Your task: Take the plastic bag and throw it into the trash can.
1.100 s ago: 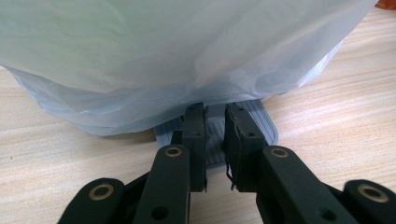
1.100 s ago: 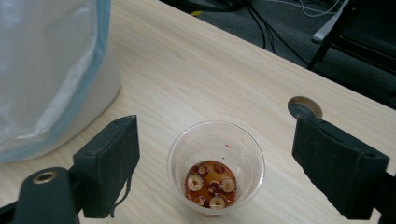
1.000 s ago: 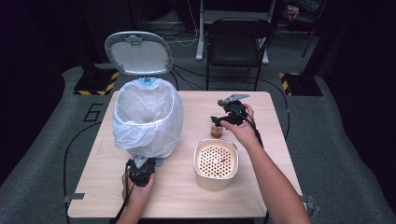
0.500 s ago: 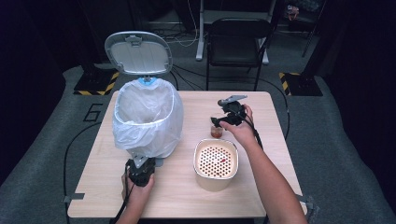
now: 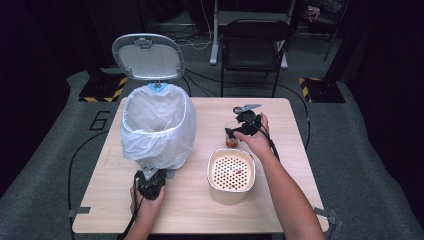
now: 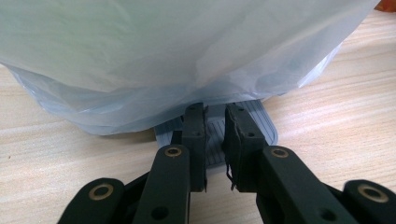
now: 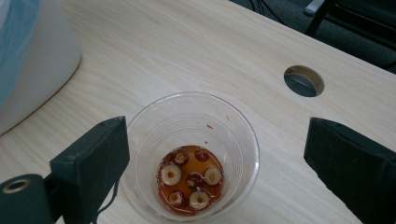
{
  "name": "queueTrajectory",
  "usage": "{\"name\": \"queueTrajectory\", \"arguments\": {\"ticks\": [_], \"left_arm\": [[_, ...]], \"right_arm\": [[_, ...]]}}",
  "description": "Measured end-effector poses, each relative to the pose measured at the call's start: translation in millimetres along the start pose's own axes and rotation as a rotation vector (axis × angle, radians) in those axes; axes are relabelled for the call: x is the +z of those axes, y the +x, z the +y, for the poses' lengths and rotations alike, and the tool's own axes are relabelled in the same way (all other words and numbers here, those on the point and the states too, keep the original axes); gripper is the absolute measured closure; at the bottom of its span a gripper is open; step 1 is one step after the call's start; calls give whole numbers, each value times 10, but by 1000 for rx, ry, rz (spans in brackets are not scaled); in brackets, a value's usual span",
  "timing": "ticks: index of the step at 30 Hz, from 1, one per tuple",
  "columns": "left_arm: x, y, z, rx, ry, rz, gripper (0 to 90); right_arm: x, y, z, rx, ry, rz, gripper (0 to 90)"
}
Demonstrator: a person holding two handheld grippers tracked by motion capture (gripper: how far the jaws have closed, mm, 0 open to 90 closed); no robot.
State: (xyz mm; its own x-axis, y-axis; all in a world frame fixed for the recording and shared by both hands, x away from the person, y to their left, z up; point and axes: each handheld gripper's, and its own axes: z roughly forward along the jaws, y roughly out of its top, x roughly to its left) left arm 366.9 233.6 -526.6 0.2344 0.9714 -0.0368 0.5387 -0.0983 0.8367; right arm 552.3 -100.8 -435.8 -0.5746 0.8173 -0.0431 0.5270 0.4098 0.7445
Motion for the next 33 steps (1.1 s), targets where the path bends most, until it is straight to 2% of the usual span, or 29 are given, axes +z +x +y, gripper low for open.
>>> {"name": "queueTrajectory", "arguments": {"ticks": [1, 3, 4, 5, 6, 7, 8, 9, 10, 11, 12, 14, 15, 18, 20, 22, 23, 31, 32, 33], "left_arm": [[7, -11, -3, -20, -4, -8, 786], [8, -14, -4, -25, -5, -8, 786], [8, -14, -4, -25, -5, -8, 786], [1, -4, -1, -5, -1, -1, 786], [1, -4, -1, -5, -1, -1, 786], [9, -14, -4, -26, -5, -8, 786], [4, -6, -2, -12, -2, -6, 786], [9, -16, -4, -27, -5, -7, 786], [9, -15, -4, -26, -5, -8, 786], [1, -3, 0, -4, -1, -1, 786], [1, -6, -1, -6, -1, -1, 786], [10, -18, -5, -28, -7, -7, 786], [5, -8, -2, -12, -3, -4, 786], [2, -3, 0, 0, -2, 1, 786], [6, -9, -2, -12, -4, -4, 786], [1, -6, -1, -6, -1, 0, 786], [10, -16, -4, -27, -6, -7, 786], [9, -15, -4, -28, -5, -7, 785], [9, -15, -4, -27, -5, -7, 785], [9, -15, -4, -27, -5, -7, 785]], "right_arm": [[16, -1, -6, 13, 2, 6, 64], [20, -2, -8, 12, 3, 8, 65], [20, 3, -9, 16, 6, 12, 65], [23, 7, -8, 17, 4, 15, 67], [23, 7, -8, 17, 4, 15, 67], [20, 5, -7, 11, 2, 14, 71], [5, 5, -1, 4, -9, 7, 82], [-8, 4, 6, 2, -22, 7, 86], [-32, 10, 21, 8, -32, 18, 86], [-38, 19, 28, 11, -37, 22, 86], [-38, 19, 28, 11, -37, 22, 86], [-42, 23, 31, 1, -28, 47, 82], [-37, 29, 30, -1, -22, 52, 77], [6, 70, 17, -10, 2, 54, 74], [32, 91, 8, -20, 14, 55, 75], [65, 104, -4, -33, 24, 63, 93], [74, 104, -5, -34, 27, 66, 100], [136, 124, -28, -58, 49, 69, 145], [138, 123, -31, -69, 61, 74, 187], [138, 123, -31, -69, 61, 74, 187]]}}
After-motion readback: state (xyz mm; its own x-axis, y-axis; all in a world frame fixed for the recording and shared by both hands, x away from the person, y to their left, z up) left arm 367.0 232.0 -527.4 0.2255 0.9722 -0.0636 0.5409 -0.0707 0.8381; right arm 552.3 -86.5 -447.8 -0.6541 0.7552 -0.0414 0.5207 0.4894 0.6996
